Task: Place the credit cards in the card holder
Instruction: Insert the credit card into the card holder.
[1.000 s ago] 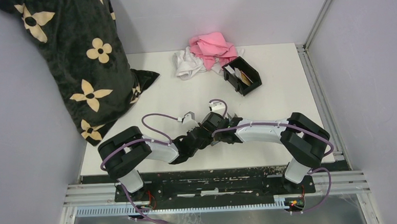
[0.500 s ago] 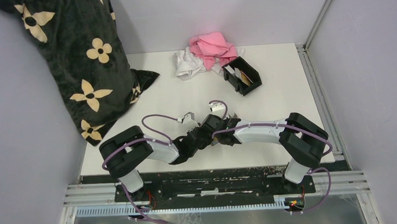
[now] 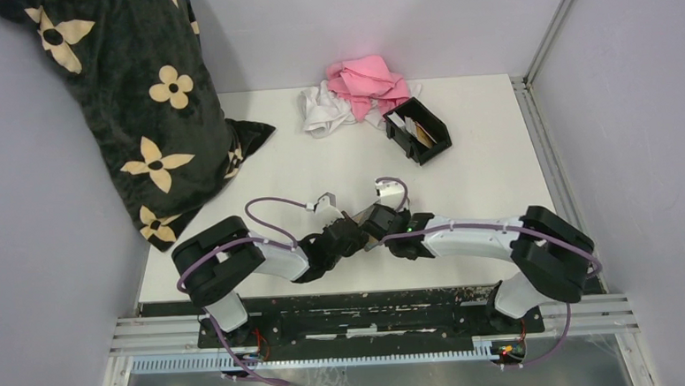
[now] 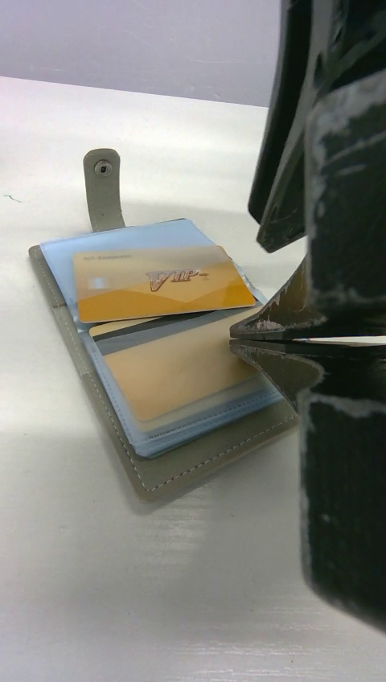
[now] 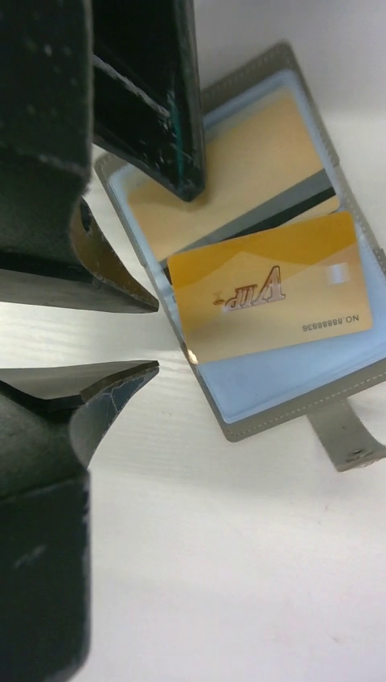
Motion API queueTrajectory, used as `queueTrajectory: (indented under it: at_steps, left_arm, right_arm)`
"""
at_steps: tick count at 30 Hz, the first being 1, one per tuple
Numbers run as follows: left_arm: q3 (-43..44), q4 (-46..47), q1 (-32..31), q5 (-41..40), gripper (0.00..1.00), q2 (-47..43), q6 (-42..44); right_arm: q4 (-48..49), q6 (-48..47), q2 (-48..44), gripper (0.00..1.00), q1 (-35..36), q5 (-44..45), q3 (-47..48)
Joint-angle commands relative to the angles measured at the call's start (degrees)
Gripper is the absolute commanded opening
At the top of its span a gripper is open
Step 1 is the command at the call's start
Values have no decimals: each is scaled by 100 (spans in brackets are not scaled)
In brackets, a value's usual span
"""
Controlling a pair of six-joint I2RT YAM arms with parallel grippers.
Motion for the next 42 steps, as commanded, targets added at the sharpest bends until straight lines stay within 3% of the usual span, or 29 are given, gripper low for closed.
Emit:
queueTrajectory:
  at_steps: [1,7,16,27,33,42]
  left_arm:
    - [-195,-1089,83,198,3,297,190]
    - [-246,-850,104,426,3,425,106]
    - [-292,-725,103,529,3,478,125]
    - [-396,-529,104,621,3,624,60]
    - [-425,-520,111,614,3,647,64]
    - [-330,-560,111,646,3,678,164]
  right_arm:
    - [771,863,-796,34,35,-231,-587]
    - [2306,1931,-1396,33,39,-551,-1646]
    - [3273,2573,-1752,39,30,-625,-2294]
    - [3758,2846,-1574,39,-75,-539,-2560]
    - [3767,2738,-1527,38,-185,-561,-2591]
    - [1968,1785,-1985,38,-200,283,-1836]
